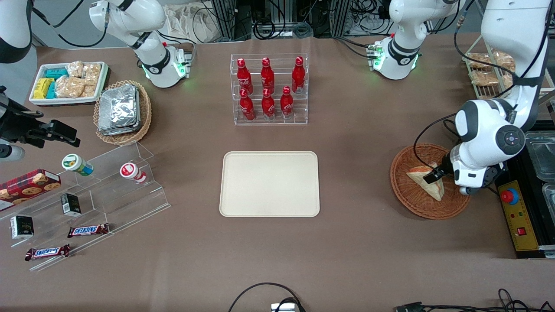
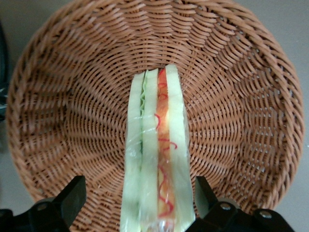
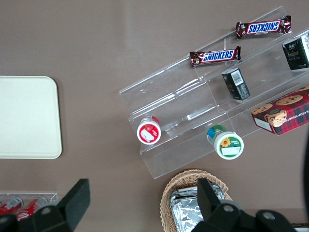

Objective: Place sandwich from basket to tray
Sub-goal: 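Lower the left gripper and close it on the wrapped sandwich, then lift the sandwich out of the basket with the left gripper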

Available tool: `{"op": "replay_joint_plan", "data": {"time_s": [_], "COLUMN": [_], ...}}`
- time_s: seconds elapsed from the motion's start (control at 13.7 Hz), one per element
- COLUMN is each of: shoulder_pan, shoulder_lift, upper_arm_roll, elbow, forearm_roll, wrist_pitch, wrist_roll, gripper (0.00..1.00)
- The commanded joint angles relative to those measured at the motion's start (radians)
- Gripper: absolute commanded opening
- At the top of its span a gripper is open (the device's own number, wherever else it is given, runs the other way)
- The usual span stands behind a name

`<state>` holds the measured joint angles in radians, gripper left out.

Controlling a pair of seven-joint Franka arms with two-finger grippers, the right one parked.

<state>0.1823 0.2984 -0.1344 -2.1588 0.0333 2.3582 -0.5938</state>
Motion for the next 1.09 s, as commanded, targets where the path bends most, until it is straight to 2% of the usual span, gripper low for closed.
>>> {"op": "replay_joint_plan", "data": {"time_s": [0.0, 0.07, 0.29, 0.44, 0.66, 0.8, 1.02], "shoulder_pan": [0.005, -0.003, -0.017, -0.018, -0.02, -0.018, -0.018], "shoulder_lift": [0.03, 0.03, 0.001, -0.018, -0.018, -0.007, 0.008], "upper_arm_roll": [-0.005, -0.005, -0.011, -0.017, -0.06, -0.14, -0.247], "elbow": [0.007, 0.013, 0.049, 0.15, 0.388, 0.495, 0.577], "forearm_roll": [-0.009, 0.009, 0.046, 0.088, 0.082, 0.08, 0.074], "wrist_pitch": [0.032, 0.029, -0.023, -0.209, -0.516, -0.634, -0.654], "wrist_roll": [-0.008, -0.003, 0.006, 0.034, 0.089, 0.098, 0.114], "gripper": [0.26, 0.0, 0.0, 0.0, 0.0, 0.0, 0.0]}}
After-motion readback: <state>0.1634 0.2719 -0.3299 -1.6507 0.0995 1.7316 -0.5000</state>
